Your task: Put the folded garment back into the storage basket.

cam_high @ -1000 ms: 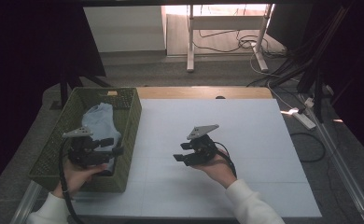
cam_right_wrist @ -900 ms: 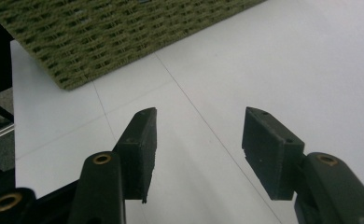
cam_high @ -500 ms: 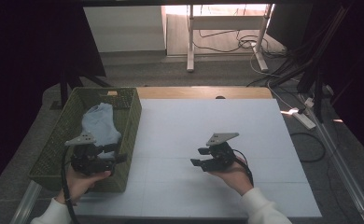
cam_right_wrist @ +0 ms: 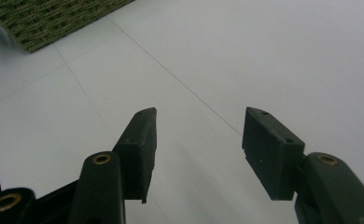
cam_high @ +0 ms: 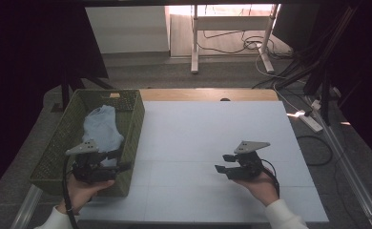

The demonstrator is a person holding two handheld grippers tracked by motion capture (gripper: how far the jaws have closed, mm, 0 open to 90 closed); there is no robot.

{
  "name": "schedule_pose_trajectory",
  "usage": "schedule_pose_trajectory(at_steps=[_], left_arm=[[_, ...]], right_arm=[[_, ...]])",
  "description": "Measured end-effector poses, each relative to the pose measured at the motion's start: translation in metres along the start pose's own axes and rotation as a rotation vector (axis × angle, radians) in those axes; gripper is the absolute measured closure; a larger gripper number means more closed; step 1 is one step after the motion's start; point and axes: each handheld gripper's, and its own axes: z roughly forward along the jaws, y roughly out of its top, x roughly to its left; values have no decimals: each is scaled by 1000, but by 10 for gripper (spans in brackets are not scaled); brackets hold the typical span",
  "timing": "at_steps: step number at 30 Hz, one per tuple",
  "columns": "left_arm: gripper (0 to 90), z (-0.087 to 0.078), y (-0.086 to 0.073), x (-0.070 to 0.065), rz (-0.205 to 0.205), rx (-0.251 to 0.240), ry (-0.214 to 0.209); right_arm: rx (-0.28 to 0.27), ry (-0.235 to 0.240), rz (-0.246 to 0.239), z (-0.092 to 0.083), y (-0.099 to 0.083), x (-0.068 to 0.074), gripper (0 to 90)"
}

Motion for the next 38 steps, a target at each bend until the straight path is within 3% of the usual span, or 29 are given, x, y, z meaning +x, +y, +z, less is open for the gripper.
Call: schedule_pose_trajectory(at_steps=[8, 16, 38], left_arm=[[298, 2, -3, -1, -2, 3, -5], [299, 2, -3, -2, 1, 4, -8], [300, 2, -2, -3, 5, 0, -10]], right_arm=[[-5, -39, 28, -20, -18, -12, 450], [-6, -56, 39, -29, -30, -19, 447], [-26, -59, 39, -33, -31, -20, 438]])
